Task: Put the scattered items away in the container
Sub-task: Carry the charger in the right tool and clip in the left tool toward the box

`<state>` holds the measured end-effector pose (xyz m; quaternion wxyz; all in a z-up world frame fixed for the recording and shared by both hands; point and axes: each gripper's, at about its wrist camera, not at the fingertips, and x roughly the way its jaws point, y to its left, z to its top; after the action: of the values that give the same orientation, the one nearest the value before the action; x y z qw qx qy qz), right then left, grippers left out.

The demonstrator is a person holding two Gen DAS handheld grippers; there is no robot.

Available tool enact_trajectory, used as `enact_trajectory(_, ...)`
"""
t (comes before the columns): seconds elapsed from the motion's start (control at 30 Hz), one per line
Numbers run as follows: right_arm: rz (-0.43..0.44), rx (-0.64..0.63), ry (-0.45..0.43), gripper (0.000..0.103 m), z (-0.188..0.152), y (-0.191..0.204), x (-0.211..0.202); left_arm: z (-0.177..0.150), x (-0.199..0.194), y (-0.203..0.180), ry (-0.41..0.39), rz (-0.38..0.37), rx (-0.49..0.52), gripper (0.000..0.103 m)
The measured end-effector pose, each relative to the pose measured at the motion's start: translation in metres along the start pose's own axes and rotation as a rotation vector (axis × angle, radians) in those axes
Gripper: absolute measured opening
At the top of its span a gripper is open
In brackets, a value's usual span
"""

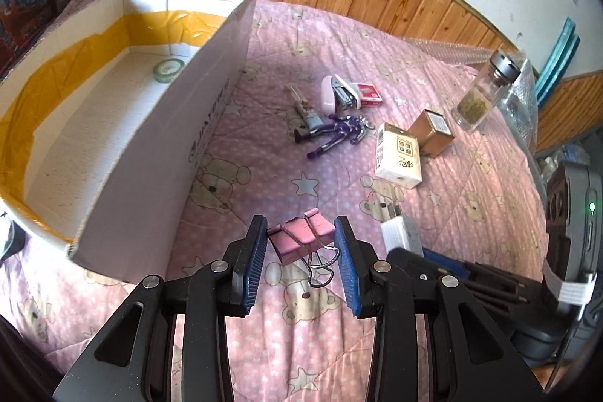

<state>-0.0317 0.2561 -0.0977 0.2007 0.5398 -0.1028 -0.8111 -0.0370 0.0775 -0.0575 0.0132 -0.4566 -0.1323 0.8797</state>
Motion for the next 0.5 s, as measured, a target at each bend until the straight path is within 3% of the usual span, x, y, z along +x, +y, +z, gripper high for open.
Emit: enact_trajectory(0.5,0.004,-0.105,-0.057,0.031,-0.006,0.058,-0.044,0.007,-0.054,0.027,-0.067,-0.058,-0.064,0.038)
